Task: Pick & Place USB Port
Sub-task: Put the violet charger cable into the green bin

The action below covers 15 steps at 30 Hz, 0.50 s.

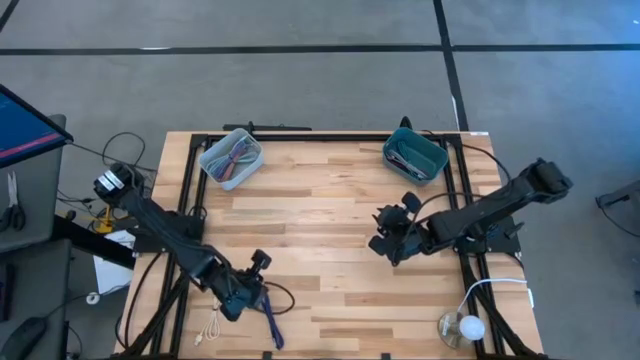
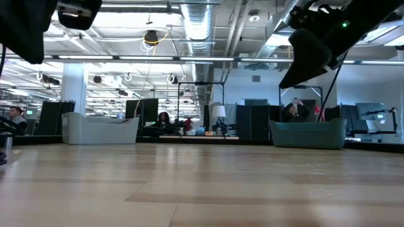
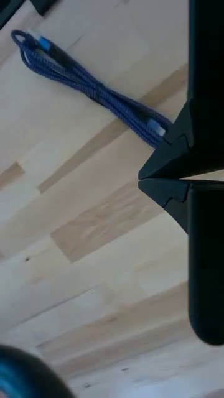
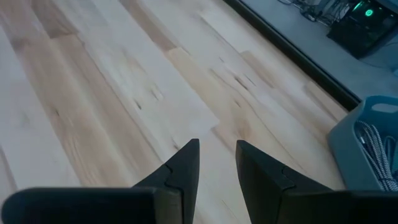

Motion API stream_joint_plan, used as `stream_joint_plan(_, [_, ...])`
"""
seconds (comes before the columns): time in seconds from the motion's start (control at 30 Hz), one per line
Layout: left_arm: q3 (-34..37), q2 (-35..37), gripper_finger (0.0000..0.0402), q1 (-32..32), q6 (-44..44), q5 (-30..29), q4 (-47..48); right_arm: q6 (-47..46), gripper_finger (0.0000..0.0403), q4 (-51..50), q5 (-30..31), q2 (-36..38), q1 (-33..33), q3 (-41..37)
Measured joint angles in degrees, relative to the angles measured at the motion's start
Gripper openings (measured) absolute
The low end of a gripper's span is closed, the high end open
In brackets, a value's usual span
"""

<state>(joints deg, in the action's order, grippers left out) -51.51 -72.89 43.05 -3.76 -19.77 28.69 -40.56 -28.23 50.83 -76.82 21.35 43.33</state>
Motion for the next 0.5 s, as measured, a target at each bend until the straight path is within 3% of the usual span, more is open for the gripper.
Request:
stream_joint_plan(0.33, [-0.02, -8.53, 0.0008, 2.7, 0.36, 0.34, -1.66, 0.44, 0.0098, -0.16, 0.02, 1.21, -0.54, 0.04])
stream_joint_plan(0.5, [-0.02, -7.9, 0.0018, 2.2, 2.46, 0.3, -2.06, 0.44, 0.0098, -0.18, -0.05, 1.21, -0.54, 0.04])
